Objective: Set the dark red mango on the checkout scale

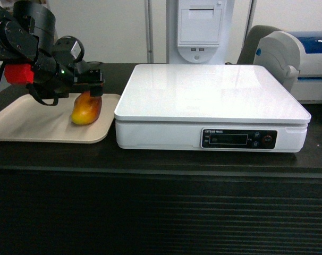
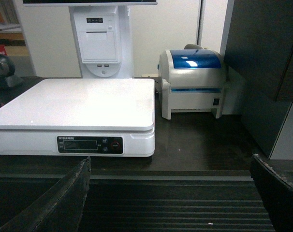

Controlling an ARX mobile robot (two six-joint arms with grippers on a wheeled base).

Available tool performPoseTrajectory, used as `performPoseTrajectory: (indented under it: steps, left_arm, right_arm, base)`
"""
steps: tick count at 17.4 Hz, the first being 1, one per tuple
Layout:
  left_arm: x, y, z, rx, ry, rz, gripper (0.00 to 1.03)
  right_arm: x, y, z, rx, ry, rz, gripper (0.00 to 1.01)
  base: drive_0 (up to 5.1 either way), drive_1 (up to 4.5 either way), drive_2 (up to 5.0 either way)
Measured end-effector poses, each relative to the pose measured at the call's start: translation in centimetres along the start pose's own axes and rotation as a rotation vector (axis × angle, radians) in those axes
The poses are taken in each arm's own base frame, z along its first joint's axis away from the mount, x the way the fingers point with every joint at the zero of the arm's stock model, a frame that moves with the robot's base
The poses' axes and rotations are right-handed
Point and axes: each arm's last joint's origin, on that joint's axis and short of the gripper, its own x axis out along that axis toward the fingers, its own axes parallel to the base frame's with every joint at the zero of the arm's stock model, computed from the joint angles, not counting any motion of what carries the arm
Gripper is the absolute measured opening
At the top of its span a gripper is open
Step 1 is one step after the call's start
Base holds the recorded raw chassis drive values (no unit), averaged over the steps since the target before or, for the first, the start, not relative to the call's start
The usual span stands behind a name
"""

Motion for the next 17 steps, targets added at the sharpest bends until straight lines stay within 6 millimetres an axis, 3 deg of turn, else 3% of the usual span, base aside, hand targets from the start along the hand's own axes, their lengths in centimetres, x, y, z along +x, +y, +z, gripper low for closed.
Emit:
performPoseTrajectory:
  steps: [8, 9, 12, 15, 17]
  left_arm:
    - [2.1, 0.1, -2.6, 0.006, 0.094, 0.007, 0.98]
    - [2.1, 0.0, -2.5, 0.009, 0.082, 0.002, 0.94]
    - [2.1, -0.1, -2.9, 0.015, 0.076, 0.006, 0.65]
    - [0.7, -0.2, -2.7, 0.034, 0.071, 0.027, 0.6]
    - [-1.3, -0.7, -1.4, 0.07, 0.011, 0.06, 0.6]
  right_arm:
    - [0.0, 0.0, 0.0, 0.0, 0.0, 0.0, 0.98]
    - [0.0, 0.0, 0.0, 0.0, 0.0, 0.0, 0.98]
    - [0.0, 0.0, 0.0, 0.0, 0.0, 0.0, 0.98]
    - [0.0, 0.0, 0.0, 0.0, 0.0, 0.0, 0.98]
    - [0.0, 0.0, 0.0, 0.0, 0.0, 0.0, 0.98]
  base:
    - [0.0, 0.0, 0.0]
    - [0.0, 0.0, 0.0]
    - [0.0, 0.0, 0.0]
    - [0.0, 0.0, 0.0]
    - [0.0, 0.0, 0.0]
